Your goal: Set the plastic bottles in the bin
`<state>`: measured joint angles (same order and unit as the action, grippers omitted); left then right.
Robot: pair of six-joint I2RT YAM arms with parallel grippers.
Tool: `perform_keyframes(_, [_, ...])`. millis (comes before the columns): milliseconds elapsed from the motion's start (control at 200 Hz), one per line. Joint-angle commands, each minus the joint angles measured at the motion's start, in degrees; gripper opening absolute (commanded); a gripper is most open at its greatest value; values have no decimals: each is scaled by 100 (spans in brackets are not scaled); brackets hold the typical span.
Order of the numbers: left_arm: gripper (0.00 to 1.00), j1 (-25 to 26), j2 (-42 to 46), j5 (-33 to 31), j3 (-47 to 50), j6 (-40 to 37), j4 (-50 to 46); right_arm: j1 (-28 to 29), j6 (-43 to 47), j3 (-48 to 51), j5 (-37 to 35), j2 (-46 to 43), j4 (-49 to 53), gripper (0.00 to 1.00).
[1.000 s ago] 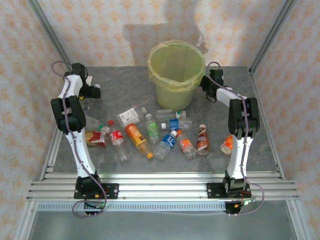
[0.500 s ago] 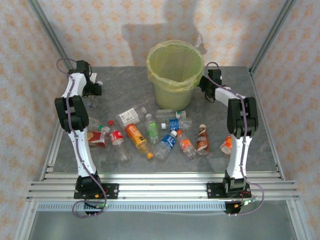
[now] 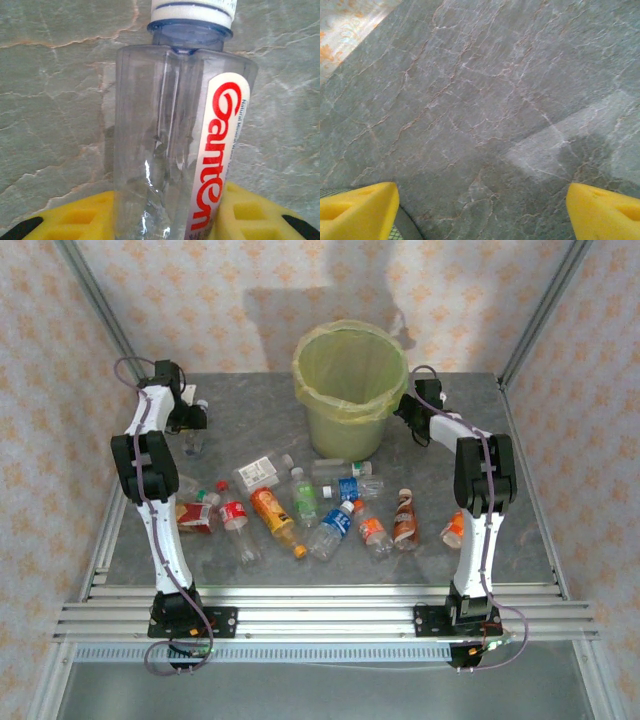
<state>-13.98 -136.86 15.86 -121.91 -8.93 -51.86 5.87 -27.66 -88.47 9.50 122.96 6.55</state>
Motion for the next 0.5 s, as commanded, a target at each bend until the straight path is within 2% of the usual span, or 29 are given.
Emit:
perform_keyframes(0, [38,172,724,264,-261,321,61,12,139,62,-385,-482,324,90])
perform_keyframes(105, [38,315,1091,300,-329,550,132,-41,165,280,-502,-734,350,93])
perform_keyframes(190, [37,433,1404,381,-401,804,216,-85,188,446,-625,-927,429,100])
perform_keyframes(495, [36,1107,2269,612,-945,1716,701,-165,405,721,-1281,-1757,1344,99])
